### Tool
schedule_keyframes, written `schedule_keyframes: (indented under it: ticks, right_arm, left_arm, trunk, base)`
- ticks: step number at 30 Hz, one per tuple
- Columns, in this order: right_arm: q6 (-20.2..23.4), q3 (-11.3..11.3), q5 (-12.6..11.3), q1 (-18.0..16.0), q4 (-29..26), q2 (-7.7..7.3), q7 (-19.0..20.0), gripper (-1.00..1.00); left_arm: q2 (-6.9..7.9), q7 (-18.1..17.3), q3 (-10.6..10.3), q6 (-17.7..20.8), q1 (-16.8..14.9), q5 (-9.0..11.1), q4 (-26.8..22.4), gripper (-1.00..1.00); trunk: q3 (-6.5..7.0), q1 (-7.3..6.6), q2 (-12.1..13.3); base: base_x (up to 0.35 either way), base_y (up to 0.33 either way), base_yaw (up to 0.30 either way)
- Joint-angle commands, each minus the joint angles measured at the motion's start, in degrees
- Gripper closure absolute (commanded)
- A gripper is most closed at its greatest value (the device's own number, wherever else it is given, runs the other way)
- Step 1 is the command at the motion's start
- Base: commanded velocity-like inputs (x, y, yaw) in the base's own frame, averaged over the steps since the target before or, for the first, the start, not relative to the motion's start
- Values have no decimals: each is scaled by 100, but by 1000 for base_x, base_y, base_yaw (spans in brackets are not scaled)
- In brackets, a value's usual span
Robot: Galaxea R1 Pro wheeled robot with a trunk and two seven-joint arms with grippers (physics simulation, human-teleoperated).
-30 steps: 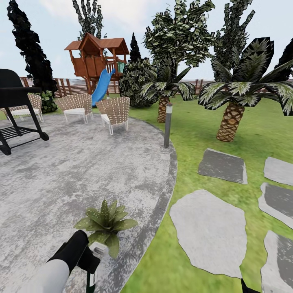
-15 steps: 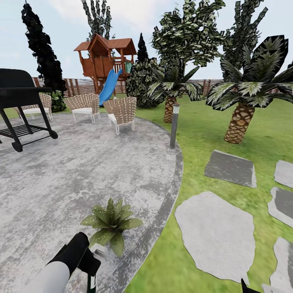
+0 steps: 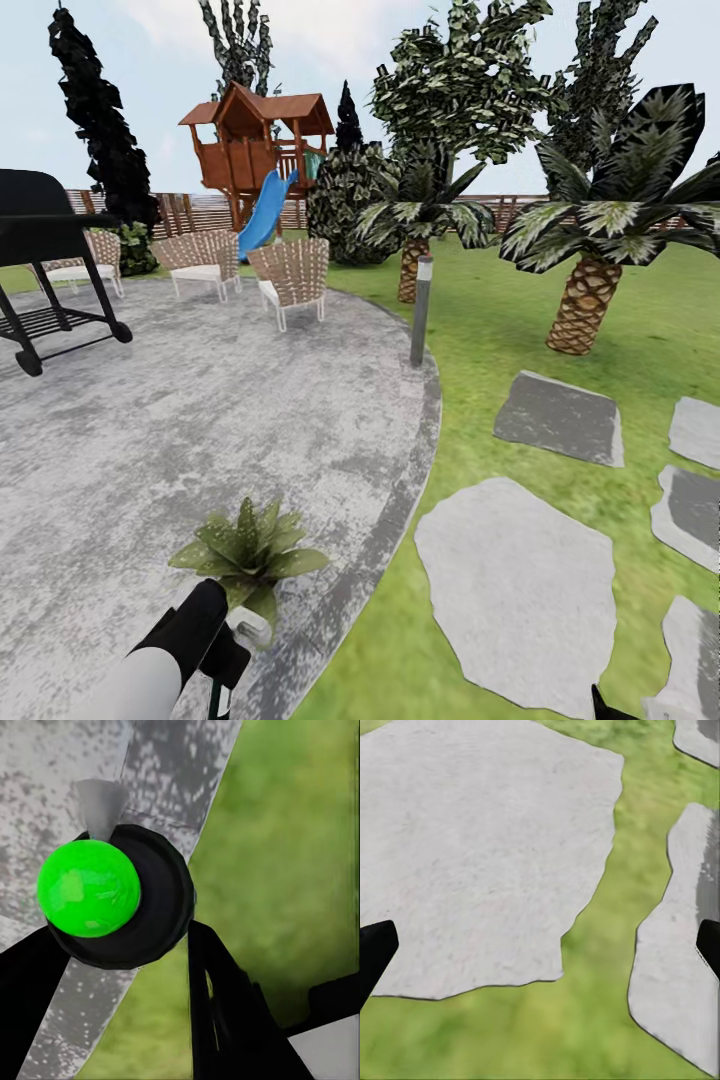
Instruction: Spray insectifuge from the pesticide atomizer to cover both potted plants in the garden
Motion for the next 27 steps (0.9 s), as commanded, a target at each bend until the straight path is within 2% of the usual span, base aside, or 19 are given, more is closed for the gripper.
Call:
schedule_keyframes:
  ticks: [1, 18, 27]
  right_arm:
    - [-29, -46, 29, -10, 2, 4, 46, -100]
    - [-27, -37, 33, -10, 11, 22, 50, -100]
    - [-22, -41, 33, -10, 11, 22, 54, -100]
  left_arm:
    - [-8, -40, 42, 15, -3, -71, -14, 100]
    - [8, -38, 67, 20, -3, -66, -101, 100]
    - [-10, -38, 54, 15, -3, -66, -71, 100]
  trunk:
    - [-6, 0, -3]
    - [-6, 0, -3]
    - [-6, 0, -3]
  base:
    - [122, -217, 34]
    - [13, -24, 251]
    - [23, -46, 29]
